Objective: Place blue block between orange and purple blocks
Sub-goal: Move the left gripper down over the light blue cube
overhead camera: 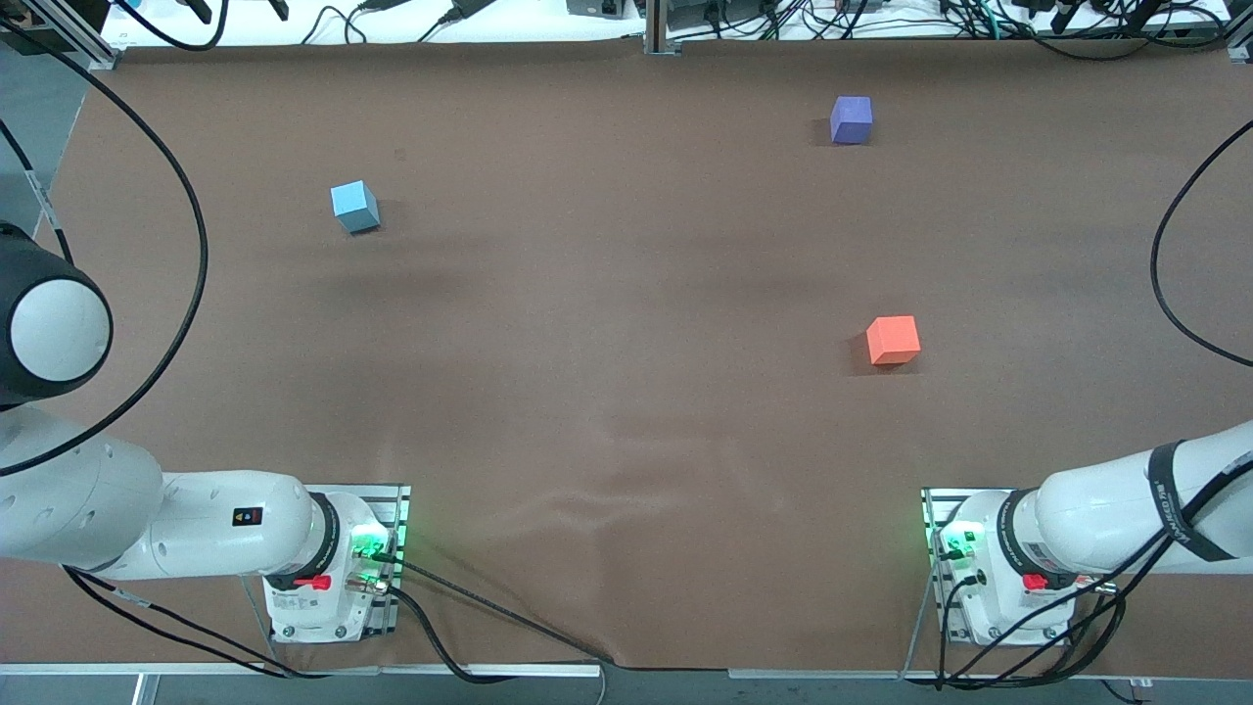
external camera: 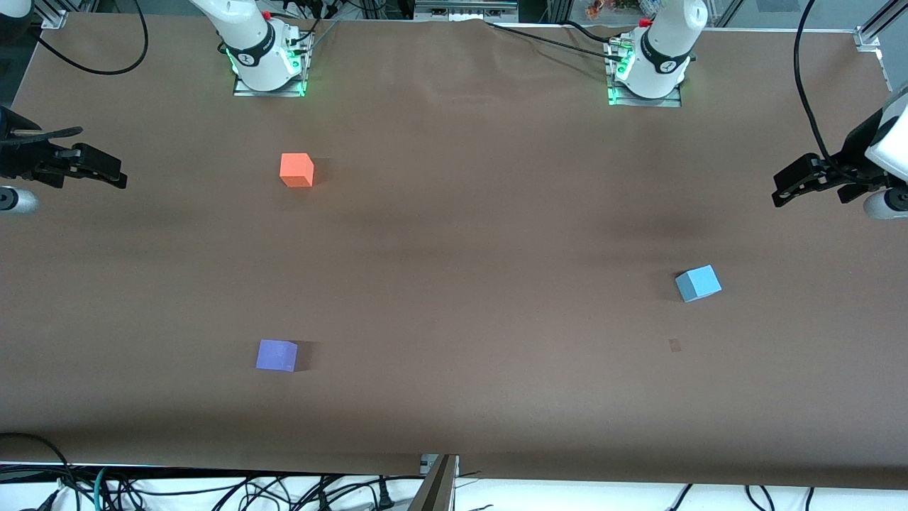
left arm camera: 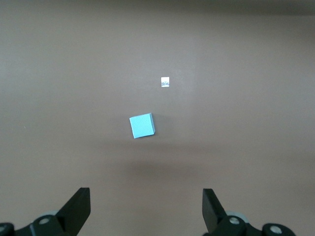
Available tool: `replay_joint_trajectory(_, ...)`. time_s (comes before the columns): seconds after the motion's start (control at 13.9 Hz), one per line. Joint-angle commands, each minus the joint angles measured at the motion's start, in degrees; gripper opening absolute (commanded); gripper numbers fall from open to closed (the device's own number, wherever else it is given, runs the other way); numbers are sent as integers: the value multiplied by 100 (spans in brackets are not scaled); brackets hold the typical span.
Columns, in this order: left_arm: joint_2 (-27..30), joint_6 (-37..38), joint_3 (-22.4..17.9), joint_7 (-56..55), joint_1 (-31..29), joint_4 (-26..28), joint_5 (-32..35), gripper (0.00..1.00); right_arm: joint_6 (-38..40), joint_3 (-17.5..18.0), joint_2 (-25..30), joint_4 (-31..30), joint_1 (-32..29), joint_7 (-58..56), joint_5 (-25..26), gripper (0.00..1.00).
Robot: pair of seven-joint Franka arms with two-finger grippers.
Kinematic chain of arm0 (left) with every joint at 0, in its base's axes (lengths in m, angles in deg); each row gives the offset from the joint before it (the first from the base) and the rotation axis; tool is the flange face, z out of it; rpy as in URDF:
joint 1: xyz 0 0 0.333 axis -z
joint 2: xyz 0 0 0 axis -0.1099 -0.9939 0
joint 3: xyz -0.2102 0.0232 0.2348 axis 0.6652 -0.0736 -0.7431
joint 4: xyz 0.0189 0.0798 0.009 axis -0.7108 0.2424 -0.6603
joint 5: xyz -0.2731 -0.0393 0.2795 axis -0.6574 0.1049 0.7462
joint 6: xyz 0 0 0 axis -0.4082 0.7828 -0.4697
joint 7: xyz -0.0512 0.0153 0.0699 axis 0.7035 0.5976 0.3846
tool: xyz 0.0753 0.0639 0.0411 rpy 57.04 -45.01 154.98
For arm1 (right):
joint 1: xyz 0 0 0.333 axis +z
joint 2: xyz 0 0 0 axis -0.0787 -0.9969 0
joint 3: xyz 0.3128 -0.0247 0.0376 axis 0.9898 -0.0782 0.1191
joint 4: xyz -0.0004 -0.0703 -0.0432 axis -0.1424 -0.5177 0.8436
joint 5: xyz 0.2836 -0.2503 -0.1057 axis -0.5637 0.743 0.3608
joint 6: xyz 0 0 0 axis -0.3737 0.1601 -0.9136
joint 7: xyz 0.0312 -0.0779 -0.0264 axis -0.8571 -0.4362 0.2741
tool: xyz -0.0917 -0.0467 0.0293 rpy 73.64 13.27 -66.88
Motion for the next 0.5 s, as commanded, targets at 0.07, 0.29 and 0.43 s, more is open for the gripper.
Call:
replay_joint_trajectory(0.07, -517, 25, -48, 118, -38, -105, 37, 100, 12, -4, -40, 94, -28, -73, -87, 100)
replay_joint_trajectory(0.29, -771, -1, -84, 117, -47, -96, 134, 100, 12, -4, -40, 94, -28, -73, -87, 100)
replay_joint_trajectory(0.43, -1261, -11, -92, 83, -38, -79, 161, 100, 12, -4, -40, 94, -28, -73, -95, 100)
